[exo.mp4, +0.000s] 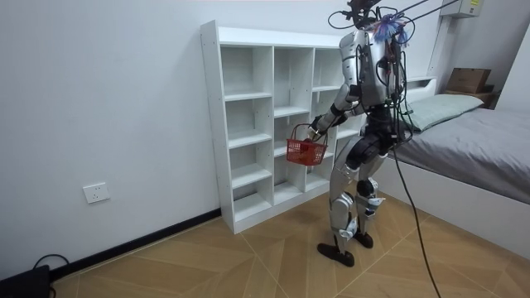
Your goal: Collect fruits from the closet
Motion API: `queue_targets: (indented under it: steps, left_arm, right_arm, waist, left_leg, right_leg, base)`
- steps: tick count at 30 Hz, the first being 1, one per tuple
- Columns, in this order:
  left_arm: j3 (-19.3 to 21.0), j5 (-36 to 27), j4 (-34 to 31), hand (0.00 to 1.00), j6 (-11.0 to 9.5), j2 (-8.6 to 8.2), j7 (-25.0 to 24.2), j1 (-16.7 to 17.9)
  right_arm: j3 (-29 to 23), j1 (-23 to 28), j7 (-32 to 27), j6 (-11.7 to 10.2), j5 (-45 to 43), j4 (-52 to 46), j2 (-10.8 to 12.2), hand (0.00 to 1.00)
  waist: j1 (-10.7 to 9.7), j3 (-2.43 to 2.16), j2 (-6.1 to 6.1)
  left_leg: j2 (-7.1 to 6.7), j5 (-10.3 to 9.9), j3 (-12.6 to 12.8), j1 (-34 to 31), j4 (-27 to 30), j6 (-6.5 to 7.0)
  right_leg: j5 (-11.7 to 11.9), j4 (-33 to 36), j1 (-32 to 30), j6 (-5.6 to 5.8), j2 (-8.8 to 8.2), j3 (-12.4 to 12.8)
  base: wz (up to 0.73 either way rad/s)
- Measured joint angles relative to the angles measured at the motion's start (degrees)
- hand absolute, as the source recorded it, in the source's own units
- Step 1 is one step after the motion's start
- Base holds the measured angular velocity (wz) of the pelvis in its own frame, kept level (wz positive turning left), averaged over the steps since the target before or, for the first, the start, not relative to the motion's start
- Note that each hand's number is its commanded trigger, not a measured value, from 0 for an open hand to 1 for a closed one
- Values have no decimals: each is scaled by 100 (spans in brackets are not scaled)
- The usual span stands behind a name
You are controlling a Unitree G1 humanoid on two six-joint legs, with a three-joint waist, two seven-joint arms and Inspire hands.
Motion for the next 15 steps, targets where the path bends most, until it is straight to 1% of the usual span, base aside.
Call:
queue_targets:
  steps: [5, 10, 15]
  left_arm:
    - [1, 7, -14, 100, 13, 40, -82, 56]
    - [144, 407, -14, 100, 75, 43, -135, 56]
    - [170, 458, -14, 100, 78, 43, -149, 57]
  right_arm:
    - [-34, 44, 123, 0, -22, 0, -8, 100]
    - [-138, 86, 209, 0, -405, 0, 9, 100]
    - [-174, 113, 240, 2, -449, -1, 17, 100]
  waist:
    - [-6, -1, -2]
    - [-14, -6, -11]
    - [-18, -5, -21]
  left_leg:
    - [-2, 0, 0, 0, -10, 0]
    - [-4, 0, 0, 0, -7, 0]
    - [-2, 0, 0, 2, 8, 0]
  right_leg:
    - [0, -6, -1, 0, -1, -4]
    - [0, 21, 2, 1, -4, -7]
    - [-1, 20, 2, 1, -5, -7]
  base:
    - [0]
    - [0]
    - [0]
